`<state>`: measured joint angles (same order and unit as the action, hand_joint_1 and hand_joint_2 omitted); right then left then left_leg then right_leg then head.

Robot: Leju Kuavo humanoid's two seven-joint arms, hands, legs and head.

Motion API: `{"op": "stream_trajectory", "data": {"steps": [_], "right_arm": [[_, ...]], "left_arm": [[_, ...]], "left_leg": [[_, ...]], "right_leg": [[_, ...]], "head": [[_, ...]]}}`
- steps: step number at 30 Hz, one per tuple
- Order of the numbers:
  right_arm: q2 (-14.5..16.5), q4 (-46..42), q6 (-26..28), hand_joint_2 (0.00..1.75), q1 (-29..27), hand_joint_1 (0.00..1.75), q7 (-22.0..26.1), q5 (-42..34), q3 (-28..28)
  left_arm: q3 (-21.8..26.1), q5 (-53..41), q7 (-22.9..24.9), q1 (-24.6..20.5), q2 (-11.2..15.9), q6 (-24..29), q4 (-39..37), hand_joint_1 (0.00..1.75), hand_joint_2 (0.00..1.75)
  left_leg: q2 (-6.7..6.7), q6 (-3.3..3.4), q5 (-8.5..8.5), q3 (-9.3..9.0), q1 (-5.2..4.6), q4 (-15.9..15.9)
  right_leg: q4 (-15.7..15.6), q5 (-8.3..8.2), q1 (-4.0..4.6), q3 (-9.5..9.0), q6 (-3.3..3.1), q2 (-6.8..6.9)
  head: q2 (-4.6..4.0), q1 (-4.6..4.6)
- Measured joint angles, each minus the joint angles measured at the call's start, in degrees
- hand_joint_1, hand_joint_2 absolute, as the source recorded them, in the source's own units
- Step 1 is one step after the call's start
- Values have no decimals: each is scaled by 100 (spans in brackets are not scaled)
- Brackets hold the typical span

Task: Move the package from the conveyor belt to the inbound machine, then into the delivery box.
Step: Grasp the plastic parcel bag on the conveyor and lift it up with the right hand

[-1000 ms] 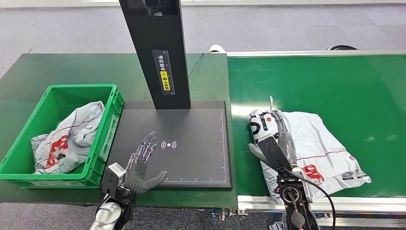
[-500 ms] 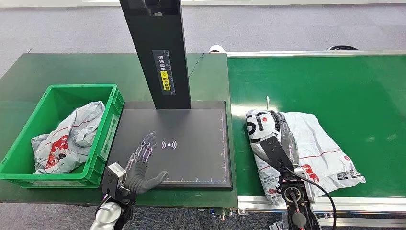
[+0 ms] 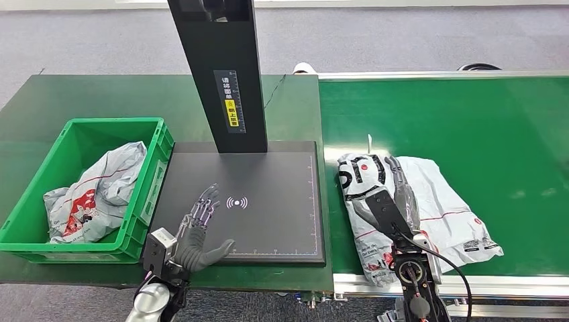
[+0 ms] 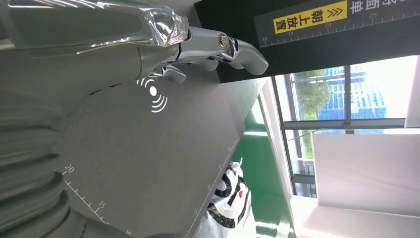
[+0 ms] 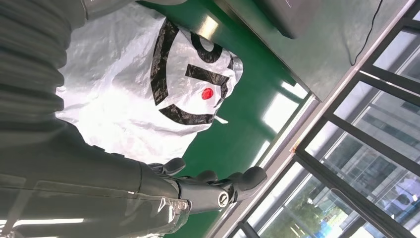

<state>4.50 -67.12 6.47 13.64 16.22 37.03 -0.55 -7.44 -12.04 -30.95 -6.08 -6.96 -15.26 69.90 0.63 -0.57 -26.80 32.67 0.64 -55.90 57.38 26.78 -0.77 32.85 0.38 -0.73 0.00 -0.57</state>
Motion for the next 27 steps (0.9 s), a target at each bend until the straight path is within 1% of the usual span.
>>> {"op": "stream_trajectory", "data": {"steps": [4, 5, 6, 7, 8, 9, 10, 11, 12, 13, 19, 26, 27], "right_arm": [[-1, 1, -12, 175, 0, 0, -12, 17, -2], [-15, 4, -76, 175, -4, 0, -79, 93, -3], [-47, 12, -230, 175, -24, 0, -255, 286, -11], [-100, 17, -473, 175, -71, 0, -590, 645, -35], [-166, 21, -742, 175, -162, 0, -1122, 1126, -88], [-225, 22, -967, 175, -293, 0, -1802, 1636, -181], [-269, 19, -1110, 175, -430, 0, -2486, 2056, -295], [-297, 16, -1170, 175, -548, 0, -3057, 2326, -407], [-315, 10, -1203, 175, -624, 0, -3396, 2473, -502], [-326, 4, -1237, 175, -656, 0, -3514, 2541, -563], [-329, -13, -1375, 175, -673, 0, -3377, 2665, -712], [-327, -13, -1405, 175, -672, 0, -3371, 2669, -758], [-326, -13, -1405, 175, -672, 29, -3368, 2669, -762]], "left_arm": [[1, -6, 4, 0, 0, 14, 0, 0, 175], [10, -33, 35, 3, 0, 73, 4, 0, 175], [35, -67, 104, 17, 7, 165, 27, 0, 175], [83, -100, 197, 50, 20, 257, 84, 0, 175], [162, -128, 299, 101, 42, 309, 177, 0, 175], [272, -143, 382, 167, 68, 298, 296, 0, 175], [397, -157, 429, 234, 98, 249, 415, 0, 175], [522, -181, 453, 292, 125, 194, 515, 0, 175], [630, -214, 468, 335, 144, 156, 591, 0, 175], [708, -245, 477, 364, 158, 133, 649, 0, 175], [916, -311, 490, 426, 154, 93, 847, 0, 175], [988, -328, 490, 458, 145, 96, 912, 0, 175], [992, -328, 490, 463, 145, 96, 920, 0, 175]], "left_leg": [[0, 0, 0, 0, 0, 0], [0, 0, 0, -1, 0, 0], [-1, 0, -1, -2, 0, 0], [0, 0, -2, -4, 1, 0], [7, 0, -3, -4, 0, 0], [19, 1, -3, 1, -1, 0], [32, 2, -3, 7, -2, 0], [40, 2, -3, 13, -3, 0], [38, 2, -3, 16, -3, 0], [29, 2, -4, 14, -3, 0], [15, 3, -6, 3, -3, 0], [15, 3, -6, 0, -3, 0], [15, 3, -6, 0, -4, 0]], "right_leg": [[0, 0, 0, 0, 0, 0], [0, 0, 0, 1, 0, 0], [-1, 1, 0, 1, 0, 0], [-1, 3, 1, 0, 1, 1], [-2, 6, 0, -2, 4, 6], [-2, 9, -2, -4, 7, 19], [-2, 12, -3, -4, 10, 31], [-2, 14, -4, -3, 12, 40], [-1, 14, -5, 0, 12, 40], [-1, 13, -4, 1, 12, 32], [-2, 14, -5, -4, 11, 20], [-2, 13, -5, -8, 11, 20], [-2, 13, -5, -8, 11, 20]], "head": [[0, 0], [0, 0], [0, -1], [0, 0], [0, 3], [0, 4], [0, 7], [0, 9], [0, 8], [0, 9], [0, 9], [0, 9], [0, 9]]}}
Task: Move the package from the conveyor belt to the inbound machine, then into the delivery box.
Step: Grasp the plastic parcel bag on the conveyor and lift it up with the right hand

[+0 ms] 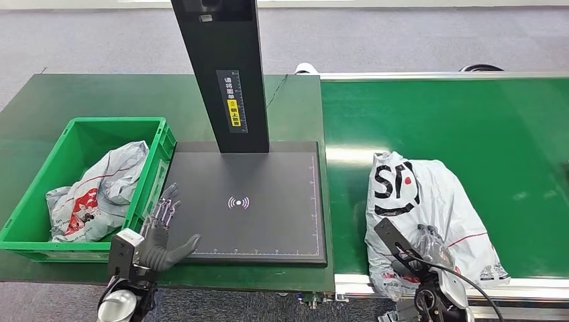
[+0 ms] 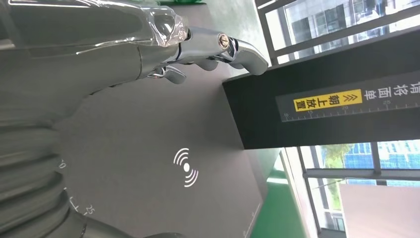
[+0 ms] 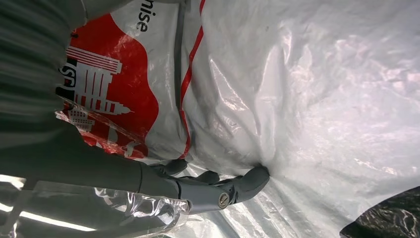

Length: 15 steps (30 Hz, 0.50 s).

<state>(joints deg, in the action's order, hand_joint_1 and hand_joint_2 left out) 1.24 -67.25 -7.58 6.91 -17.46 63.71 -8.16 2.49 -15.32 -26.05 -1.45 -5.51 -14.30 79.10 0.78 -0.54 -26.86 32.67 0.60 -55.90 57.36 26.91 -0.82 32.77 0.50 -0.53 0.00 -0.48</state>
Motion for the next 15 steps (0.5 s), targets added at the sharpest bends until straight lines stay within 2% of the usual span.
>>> {"op": "stream_trajectory", "data": {"steps": [3, 4, 15], "right_arm": [[1, 0, -19, 175, 0, 160, 13, -3, -8], [1, 1, -37, 175, 0, 175, 25, -8, -9], [-6, 0, -101, 175, 24, 175, 254, -175, -8]], "left_arm": [[15, -7, 0, 11, -2, 1, 25, 0, 175], [21, -13, 0, 12, -3, 1, 28, 0, 175], [68, -40, 0, 24, -7, 1, 33, 0, 175]], "left_leg": [[0, 0, 0, 0, 0, 0], [0, 0, 0, 0, 0, 0], [-1, 0, 0, -5, 0, 0]], "right_leg": [[0, 0, 0, 0, 0, 0], [0, 0, 0, 0, 0, 0], [0, 0, 0, -5, 0, 0]], "head": [[0, 1], [0, 1], [0, 0]]}}
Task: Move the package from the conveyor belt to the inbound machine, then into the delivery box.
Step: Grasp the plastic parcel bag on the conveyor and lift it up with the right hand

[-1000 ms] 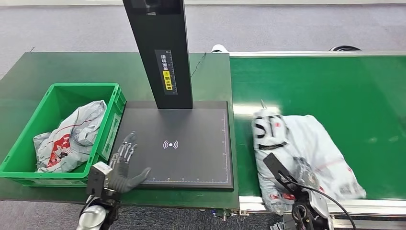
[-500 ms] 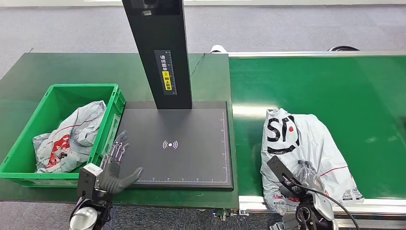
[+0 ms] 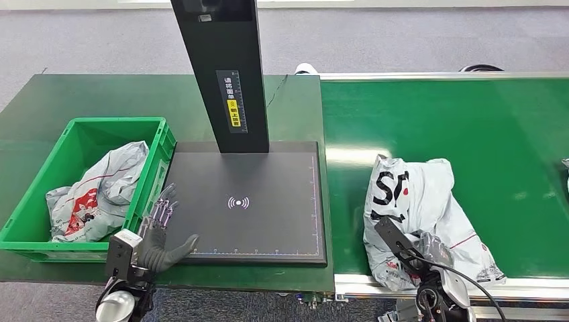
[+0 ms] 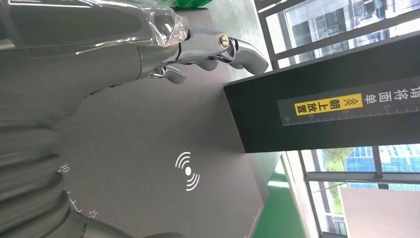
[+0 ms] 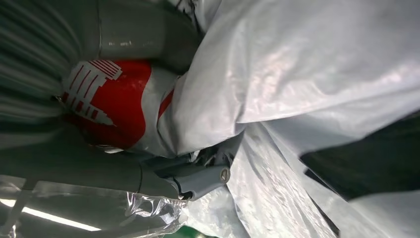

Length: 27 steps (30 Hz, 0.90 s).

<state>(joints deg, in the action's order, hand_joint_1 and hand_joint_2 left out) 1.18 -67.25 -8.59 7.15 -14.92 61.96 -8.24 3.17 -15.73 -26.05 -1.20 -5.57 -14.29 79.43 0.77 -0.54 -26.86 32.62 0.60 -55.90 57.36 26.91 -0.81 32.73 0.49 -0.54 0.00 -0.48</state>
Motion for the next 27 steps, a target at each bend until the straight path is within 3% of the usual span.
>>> {"op": "stream_trajectory", "data": {"steps": [20, 27], "right_arm": [[14, 0, -17, 175, -4, 175, 102, -111, 37], [45, -22, 392, 175, -2, 175, 589, -466, 107]], "left_arm": [[9, 1, 0, 31, -2, 7, 14, 0, 175], [28, 59, -140, 164, -15, 11, 117, 0, 175]], "left_leg": [[0, 0, 0, 1, 0, 0], [0, 0, 0, 5, 0, 1]], "right_leg": [[0, 0, 0, 0, 0, 0], [0, -1, 0, 1, 0, 0]], "head": [[0, 1], [0, 2]]}}
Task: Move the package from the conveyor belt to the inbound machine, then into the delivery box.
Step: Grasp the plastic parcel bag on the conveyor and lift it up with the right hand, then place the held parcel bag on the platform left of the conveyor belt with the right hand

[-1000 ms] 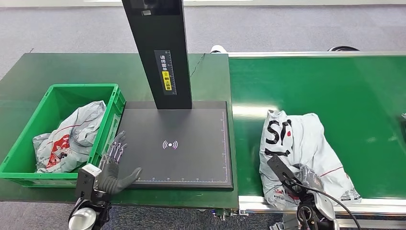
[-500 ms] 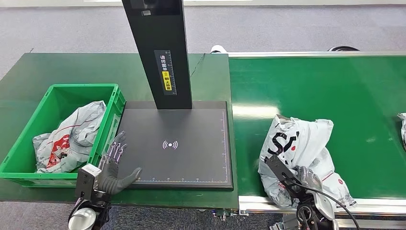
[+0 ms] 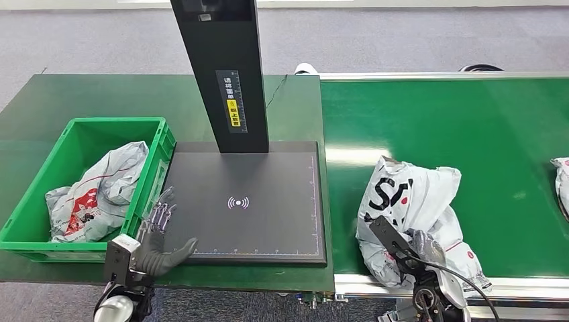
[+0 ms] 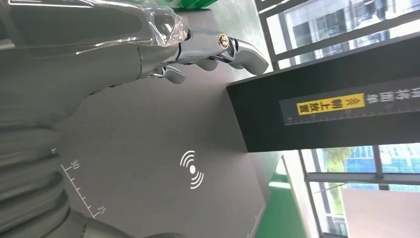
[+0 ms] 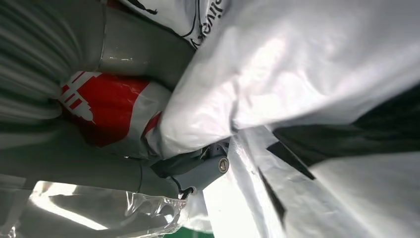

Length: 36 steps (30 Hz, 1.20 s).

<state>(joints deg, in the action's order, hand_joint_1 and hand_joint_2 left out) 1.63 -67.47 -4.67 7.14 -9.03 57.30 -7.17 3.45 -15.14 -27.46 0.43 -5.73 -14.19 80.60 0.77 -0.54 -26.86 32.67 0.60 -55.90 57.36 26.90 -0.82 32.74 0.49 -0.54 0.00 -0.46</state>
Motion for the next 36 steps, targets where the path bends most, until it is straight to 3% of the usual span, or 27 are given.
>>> {"op": "stream_trajectory", "data": {"steps": [5, 12, 17, 25, 36], "right_arm": [[127, -630, 1187, 175, 45, 175, 1582, -1033, 19], [295, -1639, 1847, 175, -114, 175, 2877, -1731, 86], [356, -2116, 2089, 175, -179, 175, 3544, -1919, 130], [268, -2136, 831, 175, -109, 175, 3649, -1327, 1035], [130, -1882, 664, 175, 1, 175, 3615, -1159, 1579]], "left_arm": [[48, 387, -440, 173, -87, 47, 311, 0, 175], [52, 586, -487, 252, -149, 30, 452, 0, 175], [55, 724, -515, 253, -161, -28, 454, 0, 175], [54, 858, -746, 248, -155, 36, 497, 0, 175], [55, 878, -774, 247, -139, 71, 499, 0, 175]], "left_leg": [[0, 0, 0, 1, 0, 0], [5, -1, 0, 5, 0, 0], [3, 0, 0, 5, 0, 0], [0, -1, 1, 0, 2, 2], [4, -1, 0, 5, 0, 1]], "right_leg": [[0, -1, 0, 8, -3, -2], [0, 1, 0, 9, -3, 2], [0, 0, 0, 7, -3, 1], [0, 0, 4, 6, -4, 0], [0, 0, 1, 6, -4, 2]], "head": [[0, -8], [0, -8], [0, -7], [0, -8], [0, -7]]}}
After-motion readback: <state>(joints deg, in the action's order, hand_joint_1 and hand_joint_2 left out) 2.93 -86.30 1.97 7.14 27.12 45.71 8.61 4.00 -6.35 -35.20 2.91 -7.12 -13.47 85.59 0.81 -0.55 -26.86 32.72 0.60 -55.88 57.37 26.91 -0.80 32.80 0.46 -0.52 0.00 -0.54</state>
